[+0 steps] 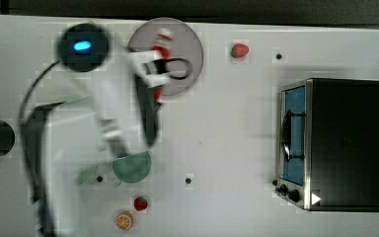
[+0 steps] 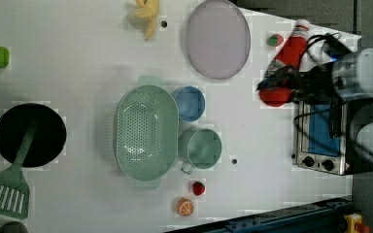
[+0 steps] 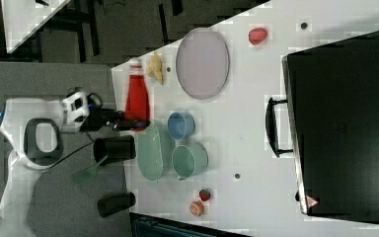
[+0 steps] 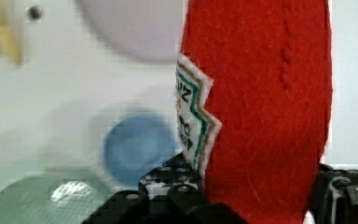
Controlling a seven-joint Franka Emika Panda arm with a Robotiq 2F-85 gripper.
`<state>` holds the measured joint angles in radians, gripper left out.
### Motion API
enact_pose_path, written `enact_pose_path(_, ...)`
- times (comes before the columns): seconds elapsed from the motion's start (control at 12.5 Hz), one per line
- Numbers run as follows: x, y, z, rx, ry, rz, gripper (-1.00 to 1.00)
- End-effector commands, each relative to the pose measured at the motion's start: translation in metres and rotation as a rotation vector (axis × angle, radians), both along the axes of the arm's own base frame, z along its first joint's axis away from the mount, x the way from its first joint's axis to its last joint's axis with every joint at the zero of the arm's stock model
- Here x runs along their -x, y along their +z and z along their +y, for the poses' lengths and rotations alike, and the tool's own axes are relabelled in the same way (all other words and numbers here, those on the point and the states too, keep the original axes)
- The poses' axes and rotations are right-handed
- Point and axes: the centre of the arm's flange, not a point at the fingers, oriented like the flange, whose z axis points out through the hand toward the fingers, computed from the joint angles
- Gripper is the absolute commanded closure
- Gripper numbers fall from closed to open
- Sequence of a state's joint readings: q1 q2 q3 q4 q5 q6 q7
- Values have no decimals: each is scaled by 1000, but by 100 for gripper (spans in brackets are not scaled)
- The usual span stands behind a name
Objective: Pick ketchup from strainer and place it on the table
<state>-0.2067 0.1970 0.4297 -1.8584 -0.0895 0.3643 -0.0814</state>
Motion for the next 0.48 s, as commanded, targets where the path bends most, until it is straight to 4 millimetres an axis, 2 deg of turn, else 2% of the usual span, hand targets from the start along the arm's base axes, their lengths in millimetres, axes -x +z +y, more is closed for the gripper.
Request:
enact_pose_path(0.08, -10, 10, -79, 6, 99, -10, -19)
enact_pose_path(0.32, -3, -17, -128, 12, 82, 5, -19)
enact_pose_path(0.48, 6, -50, -143, 12, 61, -24, -19)
